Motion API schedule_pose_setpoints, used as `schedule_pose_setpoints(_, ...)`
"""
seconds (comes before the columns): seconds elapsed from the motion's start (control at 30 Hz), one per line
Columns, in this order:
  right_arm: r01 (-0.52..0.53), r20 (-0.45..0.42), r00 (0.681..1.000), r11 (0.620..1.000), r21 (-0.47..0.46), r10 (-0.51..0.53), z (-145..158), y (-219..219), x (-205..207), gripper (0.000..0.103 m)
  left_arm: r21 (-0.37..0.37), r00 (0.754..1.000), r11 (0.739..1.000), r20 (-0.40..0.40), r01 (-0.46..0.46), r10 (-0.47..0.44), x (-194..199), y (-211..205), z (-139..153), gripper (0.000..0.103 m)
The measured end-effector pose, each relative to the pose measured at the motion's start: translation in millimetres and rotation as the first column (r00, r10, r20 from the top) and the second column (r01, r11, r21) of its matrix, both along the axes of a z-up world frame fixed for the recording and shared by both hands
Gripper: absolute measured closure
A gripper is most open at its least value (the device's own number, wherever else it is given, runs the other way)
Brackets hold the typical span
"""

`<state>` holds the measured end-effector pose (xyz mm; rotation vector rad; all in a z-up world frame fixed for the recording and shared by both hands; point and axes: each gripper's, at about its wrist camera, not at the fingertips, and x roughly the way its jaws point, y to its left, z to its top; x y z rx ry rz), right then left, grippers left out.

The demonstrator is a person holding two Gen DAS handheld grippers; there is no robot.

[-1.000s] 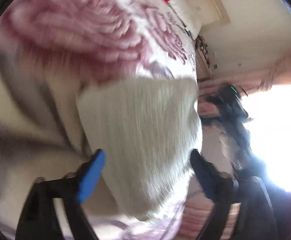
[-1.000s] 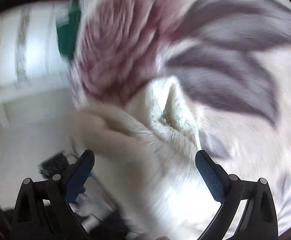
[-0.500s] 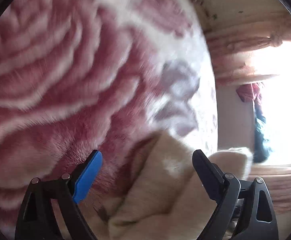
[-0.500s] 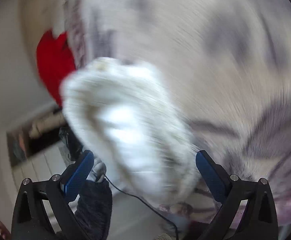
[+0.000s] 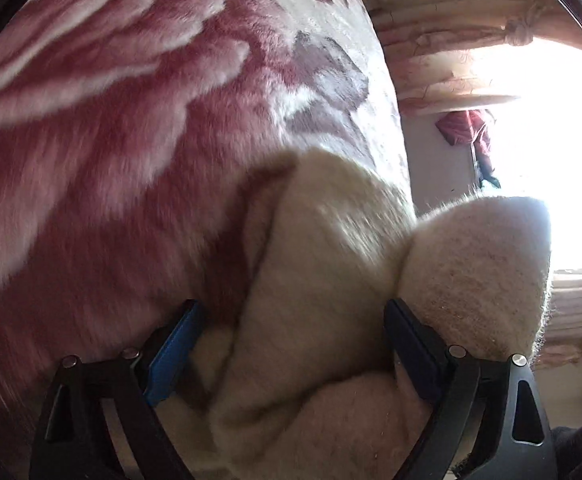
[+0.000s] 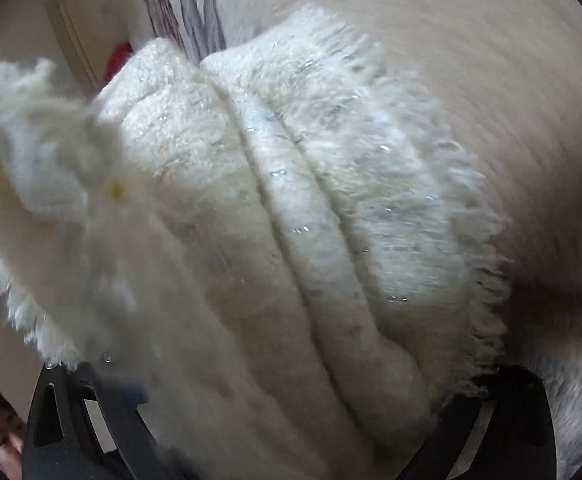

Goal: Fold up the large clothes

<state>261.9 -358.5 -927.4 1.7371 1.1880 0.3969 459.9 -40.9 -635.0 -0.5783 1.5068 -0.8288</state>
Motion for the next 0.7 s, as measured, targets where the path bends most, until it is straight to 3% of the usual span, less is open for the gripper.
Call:
schedule_pose_setpoints(0.17,-0.126,0.03,0.991,0.992,-0.028,0.127,21,-7,49,0.0,-0.042,0.994,0.994,-0.056,-0.099,0.096,-47,20,5,0.012)
schedule_pose_setpoints(0.27,-0.262,0.025,0.964,0.959,-0.111,0.266,35,-6,91,0.0,-0.009,0.984,0.987,-0.067,-0.163,0.162,-72,39,8,0.012)
schedule_pose_setpoints(0.43,-0.442,-0.121,0.897,0.85,-0.288,0.425,49,-16,148,0.0,0.088,0.938,0.934,-0.009,-0.345,0.347,-88,84,30,0.012)
schedule_pose_setpoints(0.53,-0.436,-0.165,0.899,0.801,-0.411,0.405,74,-34,146,0.0,0.068,0.911,0.909,0.041,-0.411,0.41,-84,99,56,0.01)
schedule_pose_setpoints(0.6,-0.371,-0.173,0.928,0.782,-0.5,0.329,99,-59,134,0.0,0.034,0.919,0.919,0.054,-0.393,0.391,-73,95,72,0.01)
schedule_pose_setpoints(0.7,-0.249,-0.135,0.968,0.766,-0.593,0.21,131,-87,107,0.0,-0.003,0.956,0.963,0.115,-0.27,0.269,-47,60,96,0.01)
